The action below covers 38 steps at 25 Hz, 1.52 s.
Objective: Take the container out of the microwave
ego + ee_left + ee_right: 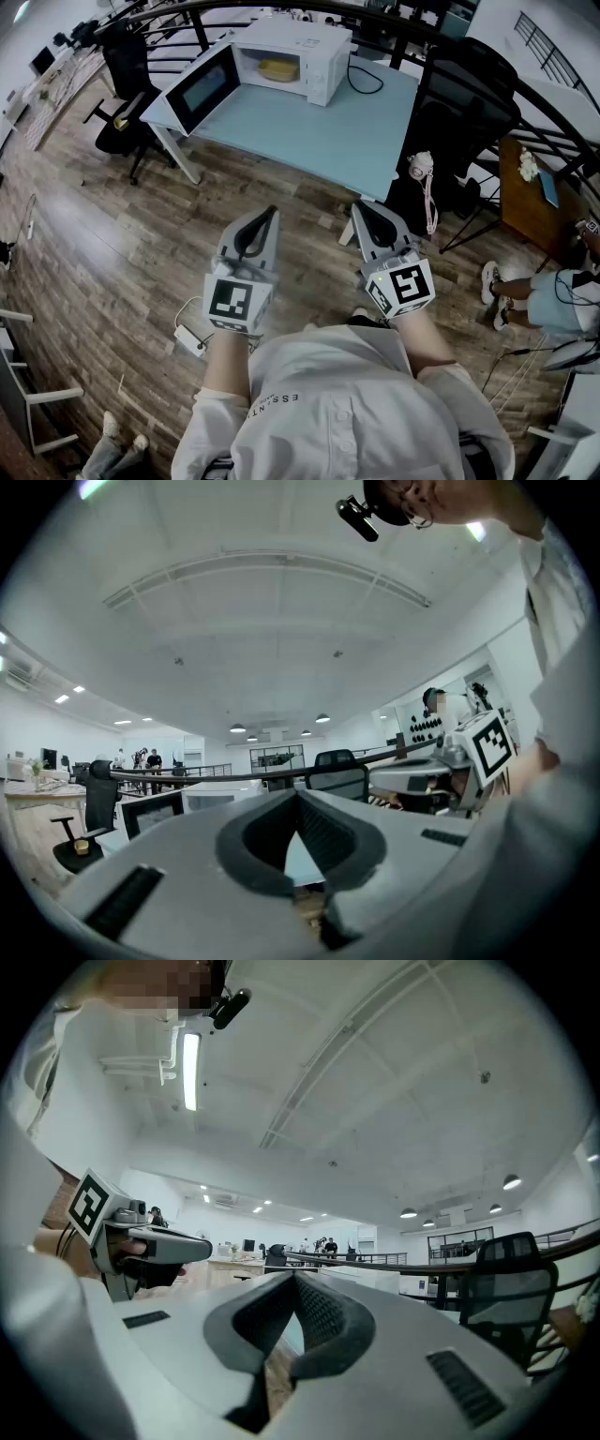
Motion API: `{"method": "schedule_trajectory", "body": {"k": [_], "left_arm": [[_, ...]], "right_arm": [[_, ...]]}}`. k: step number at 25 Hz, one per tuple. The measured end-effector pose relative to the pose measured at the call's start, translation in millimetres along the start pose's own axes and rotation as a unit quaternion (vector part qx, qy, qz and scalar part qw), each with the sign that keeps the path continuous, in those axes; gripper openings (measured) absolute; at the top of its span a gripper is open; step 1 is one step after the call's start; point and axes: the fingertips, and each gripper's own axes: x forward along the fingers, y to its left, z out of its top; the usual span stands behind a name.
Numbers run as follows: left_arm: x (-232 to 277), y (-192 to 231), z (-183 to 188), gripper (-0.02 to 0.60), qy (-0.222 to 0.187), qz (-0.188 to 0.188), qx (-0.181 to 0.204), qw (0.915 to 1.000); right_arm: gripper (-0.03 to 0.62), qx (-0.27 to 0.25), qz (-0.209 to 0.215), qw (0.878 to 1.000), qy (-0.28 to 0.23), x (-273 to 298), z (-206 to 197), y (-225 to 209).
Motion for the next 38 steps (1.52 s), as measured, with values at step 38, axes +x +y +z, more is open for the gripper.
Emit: {"method": "schedule_trajectory", "body": {"k": [38], "left_arm": [[53, 152, -59, -0.006, 0.035, 0.085, -0.024, 0.9955]], "right_arm": [[0.149, 0.028, 0.078, 0.996, 0.027, 206, -56, -13]]}}
